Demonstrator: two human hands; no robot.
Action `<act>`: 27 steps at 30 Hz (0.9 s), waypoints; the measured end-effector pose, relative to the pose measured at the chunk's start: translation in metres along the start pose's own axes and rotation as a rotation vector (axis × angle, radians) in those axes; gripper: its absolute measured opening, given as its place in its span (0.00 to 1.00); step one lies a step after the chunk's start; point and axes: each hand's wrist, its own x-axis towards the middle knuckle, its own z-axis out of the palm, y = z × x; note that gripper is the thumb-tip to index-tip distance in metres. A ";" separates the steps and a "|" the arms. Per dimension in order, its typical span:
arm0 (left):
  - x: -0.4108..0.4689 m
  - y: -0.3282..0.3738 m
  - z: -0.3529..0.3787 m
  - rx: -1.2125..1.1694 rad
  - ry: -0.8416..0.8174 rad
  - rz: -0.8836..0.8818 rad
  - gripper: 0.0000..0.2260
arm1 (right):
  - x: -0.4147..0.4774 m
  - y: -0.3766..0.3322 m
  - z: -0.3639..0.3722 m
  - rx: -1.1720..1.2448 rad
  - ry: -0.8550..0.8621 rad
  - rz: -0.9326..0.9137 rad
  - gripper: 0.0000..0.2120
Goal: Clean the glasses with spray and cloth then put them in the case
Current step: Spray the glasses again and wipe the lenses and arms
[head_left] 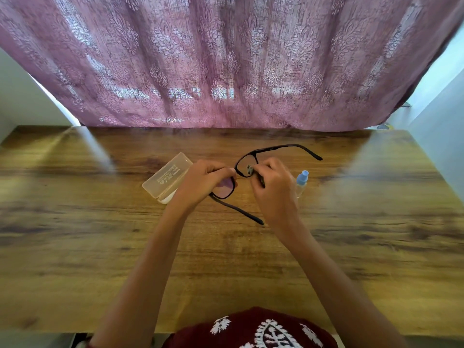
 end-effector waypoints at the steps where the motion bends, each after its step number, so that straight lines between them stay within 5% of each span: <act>1: 0.000 0.000 0.001 -0.002 -0.007 -0.011 0.12 | -0.003 -0.002 0.002 0.019 -0.020 -0.013 0.05; 15: -0.003 -0.002 0.003 0.002 0.005 -0.052 0.11 | -0.005 -0.002 0.004 0.055 -0.100 -0.051 0.07; 22: -0.007 -0.002 0.004 0.052 0.051 -0.019 0.11 | 0.007 0.004 0.004 -0.030 -0.006 -0.033 0.07; 27: -0.011 -0.001 0.001 0.006 0.054 -0.018 0.11 | -0.007 -0.002 0.007 0.013 -0.114 -0.067 0.07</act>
